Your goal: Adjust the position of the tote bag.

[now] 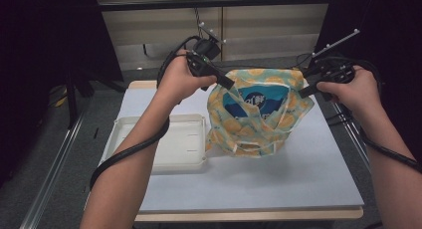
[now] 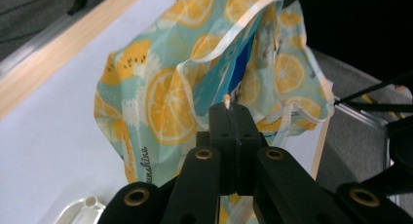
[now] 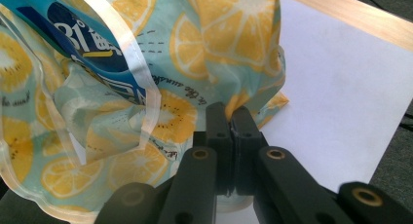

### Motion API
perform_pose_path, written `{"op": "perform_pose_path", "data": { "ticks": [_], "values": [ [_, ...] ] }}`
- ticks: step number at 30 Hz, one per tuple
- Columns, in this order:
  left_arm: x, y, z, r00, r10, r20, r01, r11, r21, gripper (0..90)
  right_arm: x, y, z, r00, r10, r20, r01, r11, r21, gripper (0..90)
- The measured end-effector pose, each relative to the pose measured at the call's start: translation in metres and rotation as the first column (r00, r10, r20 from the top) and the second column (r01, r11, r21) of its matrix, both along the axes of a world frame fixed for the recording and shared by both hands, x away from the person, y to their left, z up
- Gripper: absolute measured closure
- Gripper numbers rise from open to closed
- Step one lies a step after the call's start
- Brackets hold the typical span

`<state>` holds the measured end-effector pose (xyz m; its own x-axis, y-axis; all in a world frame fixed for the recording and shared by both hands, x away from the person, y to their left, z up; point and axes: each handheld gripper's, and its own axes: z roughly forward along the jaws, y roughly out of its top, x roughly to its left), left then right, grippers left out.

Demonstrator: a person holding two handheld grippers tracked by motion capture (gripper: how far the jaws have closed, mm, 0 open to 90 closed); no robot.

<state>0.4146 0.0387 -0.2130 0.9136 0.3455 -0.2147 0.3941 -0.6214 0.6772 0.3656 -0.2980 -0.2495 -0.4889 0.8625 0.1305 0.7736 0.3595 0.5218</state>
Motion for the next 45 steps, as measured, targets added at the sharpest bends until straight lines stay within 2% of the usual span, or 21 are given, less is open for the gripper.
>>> {"op": "perform_pose_path", "data": {
  "ticks": [2, 6, 7, 8, 10, 12, 18, 21, 23, 24, 27, 28, 29, 30, 32, 34, 35, 36, 38, 40, 45],
  "values": [
    [0.001, 0.002, 0.006, 0.9999, 0.013, 0.004, -0.013, 0.9995, -0.028, 90.0, -0.001, -0.001, 0.002, 1.0, -0.002, 0.003, 0.002, 1.0, -0.001, 89.3],
    [0.009, 0.007, 0.009, 0.9986, 0.05, 0.018, -0.05, 0.998, -0.039, 90.0, -0.002, -0.002, 0.008, 0.9999, 0.0, 0.015, 0.001, 1.0, -0.01, 89.5],
    [0.01, 0.008, 0.008, 0.9973, 0.071, 0.016, -0.07, 0.9961, -0.053, 90.0, -0.002, -0.003, 0.01, 0.9998, 0.002, 0.02, -0.002, 1.0, -0.011, 89.6],
    [0.013, 0.011, 0.006, 0.996, 0.089, 0.007, -0.089, 0.9925, -0.084, 90.0, -0.002, -0.003, 0.011, 0.9998, -0.001, 0.021, 0.001, 1.0, -0.007, 89.7],
    [0.018, 0.015, 0.003, 0.9929, 0.118, -0.008, -0.119, 0.9873, -0.106, 90.0, -0.002, -0.004, 0.013, 0.9997, -0.012, 0.02, 0.012, 1.0, -0.004, 89.9],
    [0.024, 0.019, -0.003, 0.9896, 0.142, -0.021, -0.144, 0.9848, -0.097, 90.0, -0.002, -0.006, 0.016, 0.9997, -0.016, 0.019, 0.016, 1.0, 0.0, 90.0],
    [0.033, 0.021, -0.028, 0.9855, 0.16, -0.058, -0.164, 0.9835, -0.077, 90.0, 0.0, -0.011, 0.015, 0.9997, -0.022, 0.012, 0.022, 1.0, -0.002, 89.9],
    [0.035, 0.019, -0.038, 0.9862, 0.154, -0.061, -0.157, 0.9863, -0.051, 90.0, 0.001, -0.011, 0.01, 0.9996, -0.027, 0.007, 0.027, 1.0, 0.001, 89.8],
    [0.035, 0.016, -0.044, 0.985, 0.16, -0.065, -0.163, 0.9854, -0.048, 90.0, 0.002, -0.011, 0.008, 0.9997, -0.026, 0.002, 0.026, 1.0, 0.001, 89.8],
    [0.035, 0.014, -0.047, 0.9866, 0.148, -0.068, -0.151, 0.988, -0.034, 90.0, 0.002, -0.011, 0.007, 0.9997, -0.024, 0.001, 0.024, 1.0, 0.002, 89.9],
    [0.033, 0.011, -0.05, 0.9879, 0.137, -0.073, -0.14, 0.9895, -0.036, 90.0, 0.002, -0.011, 0.005, 0.9997, -0.024, 0.0, 0.024, 1.0, 0.002, 89.9],
    [0.033, 0.011, -0.05, 0.9896, 0.127, -0.067, -0.129, 0.9914, -0.023, 90.0, 0.002, -0.011, 0.005, 0.9997, -0.024, 0.002, 0.024, 1.0, 0.003, 89.9],
    [0.031, 0.01, -0.05, 0.9867, 0.145, -0.074, -0.148, 0.9884, -0.035, 90.0, 0.002, -0.011, 0.005, 0.9998, -0.022, 0.001, 0.022, 1.0, 0.004, 89.8],
    [0.03, 0.012, -0.049, 0.9878, 0.136, -0.076, -0.138, 0.9899, -0.029, 90.0, 0.001, -0.011, 0.005, 0.9997, -0.026, 0.003, 0.026, 1.0, 0.004, 89.8],
    [0.03, 0.013, -0.047, 0.9883, 0.132, -0.076, -0.136, 0.9892, -0.054, 89.2, 0.001, -0.01, 0.005, 0.9997, -0.023, 0.006, 0.023, 1.0, 0.005, 89.8],
    [0.028, 0.015, -0.044, 0.9862, 0.147, -0.077, -0.151, 0.9867, -0.059, 86.9, 0.001, -0.01, 0.005, 0.9998, -0.017, 0.006, 0.017, 1.0, 0.003, 89.8],
    [0.028, 0.016, -0.042, 0.9874, 0.138, -0.077, -0.143, 0.988, -0.06, 85.1, 0.001, -0.009, 0.005, 0.9998, -0.018, 0.004, 0.018, 1.0, 0.004, 89.8],
    [0.026, 0.015, -0.039, 0.986, 0.146, -0.08, -0.152, 0.9856, -0.075, 82.7, 0.0, -0.009, 0.004, 0.9998, -0.02, 0.002, 0.02, 1.0, 0.004, 89.8],
    [0.025, 0.016, -0.034, 0.9873, 0.146, -0.063, -0.149, 0.9872, -0.057, 77.3, 0.001, -0.008, 0.004, 0.9997, -0.022, 0.007, 0.022, 1.0, 0.007, 89.9],
    [0.024, 0.016, -0.03, 0.9865, 0.152, -0.063, -0.156, 0.9848, -0.076, 73.8, 0.001, -0.006, 0.004, 0.9997, -0.023, 0.006, 0.023, 1.0, 0.002, 89.9],
    [0.019, 0.016, -0.021, 0.9867, 0.154, -0.051, -0.158, 0.9836, -0.086, 65.5, 0.001, -0.003, 0.005, 0.9999, -0.017, 0.003, 0.017, 1.0, -0.004, 90.0]
  ]
}}
